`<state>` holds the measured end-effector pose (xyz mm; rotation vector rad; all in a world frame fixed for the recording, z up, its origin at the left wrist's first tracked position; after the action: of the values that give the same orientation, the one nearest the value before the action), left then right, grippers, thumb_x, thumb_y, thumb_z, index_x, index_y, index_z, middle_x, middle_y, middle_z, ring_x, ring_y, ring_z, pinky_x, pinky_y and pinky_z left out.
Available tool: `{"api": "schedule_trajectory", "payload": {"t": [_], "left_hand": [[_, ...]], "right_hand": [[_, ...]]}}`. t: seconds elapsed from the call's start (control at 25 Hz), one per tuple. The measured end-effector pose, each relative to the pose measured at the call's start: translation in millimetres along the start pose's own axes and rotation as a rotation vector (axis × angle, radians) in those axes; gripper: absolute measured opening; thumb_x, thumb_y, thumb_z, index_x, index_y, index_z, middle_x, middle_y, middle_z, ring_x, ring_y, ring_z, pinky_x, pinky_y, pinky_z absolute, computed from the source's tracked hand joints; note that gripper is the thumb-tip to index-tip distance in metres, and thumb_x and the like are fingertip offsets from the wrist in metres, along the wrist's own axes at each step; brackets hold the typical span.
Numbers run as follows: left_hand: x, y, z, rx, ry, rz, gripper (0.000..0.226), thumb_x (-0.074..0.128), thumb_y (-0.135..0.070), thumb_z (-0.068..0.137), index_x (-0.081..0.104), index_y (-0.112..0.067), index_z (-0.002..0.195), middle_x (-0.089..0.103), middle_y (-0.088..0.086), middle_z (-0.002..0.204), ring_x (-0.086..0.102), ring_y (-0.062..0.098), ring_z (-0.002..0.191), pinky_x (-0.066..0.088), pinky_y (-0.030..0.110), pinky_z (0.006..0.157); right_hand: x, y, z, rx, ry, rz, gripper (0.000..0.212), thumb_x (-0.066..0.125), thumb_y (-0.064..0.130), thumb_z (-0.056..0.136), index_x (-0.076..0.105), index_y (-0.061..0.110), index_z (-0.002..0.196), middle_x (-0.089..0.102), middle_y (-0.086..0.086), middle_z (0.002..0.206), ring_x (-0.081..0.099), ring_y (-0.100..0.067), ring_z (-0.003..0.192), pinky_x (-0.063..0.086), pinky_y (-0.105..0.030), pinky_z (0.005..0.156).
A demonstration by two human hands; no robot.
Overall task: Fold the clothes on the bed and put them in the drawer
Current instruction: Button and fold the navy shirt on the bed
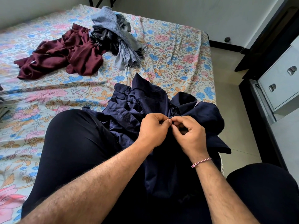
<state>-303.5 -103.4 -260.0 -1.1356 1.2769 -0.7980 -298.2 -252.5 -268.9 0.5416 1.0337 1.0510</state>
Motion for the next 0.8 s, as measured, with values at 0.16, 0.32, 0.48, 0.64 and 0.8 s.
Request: {"api": "schedule_trajectory", "payload": {"t": [0.16,0.32,0.48,0.64,0.8], "left_hand": [[0.0,-2.1,0.3,0.007,0.014,0.039,0.016,0.072,-0.023,0.096,0.077,-0.024,0.081,0.073,-0.009,0.071,0.063,0.0,0.064,0.048,0.019,0.061],[-6.7,-9.5,2.2,0.038,0.049,-0.029,0.016,0.072,-0.023,0.097,0.077,-0.021,0.082,0.074,-0.006,0.074,0.063,0.003,0.065,0.051,0.023,0.063],[0.8,-10.6,-5.7,-0.065,0.132,-0.354,0.016,0.07,-0.014,0.098,0.076,-0.004,0.087,0.074,0.014,0.08,0.066,0.02,0.073,0.056,0.037,0.073],[2.6,-7.7,-5.4,-0.123,0.095,-0.453,0.017,0.066,-0.015,0.1,0.074,-0.001,0.094,0.076,0.023,0.092,0.067,0.024,0.08,0.058,0.043,0.083],[0.4,-14.4,-4.3,-0.109,0.161,-0.509,0.014,0.065,0.0,0.094,0.075,-0.004,0.103,0.075,0.011,0.094,0.07,0.02,0.089,0.058,0.037,0.092]], "right_hand": [[-2.1,0.7,-0.2,-0.097,-0.013,-0.066,0.025,0.077,-0.001,0.086,0.076,0.009,0.108,0.07,0.002,0.099,0.069,-0.01,0.088,0.059,-0.031,0.082],[-4.4,8.2,-0.4,-0.219,-0.073,-0.136,0.02,0.073,0.002,0.092,0.075,0.011,0.109,0.073,0.003,0.102,0.07,-0.011,0.094,0.055,-0.026,0.088],[8.3,-3.1,-4.4,0.33,-0.155,0.48,0.018,0.066,0.007,0.098,0.076,0.022,0.098,0.077,-0.003,0.097,0.072,-0.02,0.092,0.058,-0.042,0.089],[12.2,3.5,-2.6,0.441,-0.026,0.613,0.024,0.059,-0.003,0.098,0.069,0.016,0.11,0.072,-0.002,0.094,0.067,-0.012,0.088,0.056,-0.031,0.085],[10.0,6.5,-2.1,0.343,0.072,0.433,0.048,0.065,0.002,0.086,0.059,0.031,0.124,0.071,0.0,0.117,0.068,-0.016,0.111,0.055,-0.03,0.096]]}}
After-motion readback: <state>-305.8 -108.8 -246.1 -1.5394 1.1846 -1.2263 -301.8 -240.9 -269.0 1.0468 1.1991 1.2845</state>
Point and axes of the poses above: each hand's wrist, its own z-axis towards the middle knuckle, its own x-axis out of the palm, y = z × x, the point moved 2 cm from there along z, towards the middle knuckle
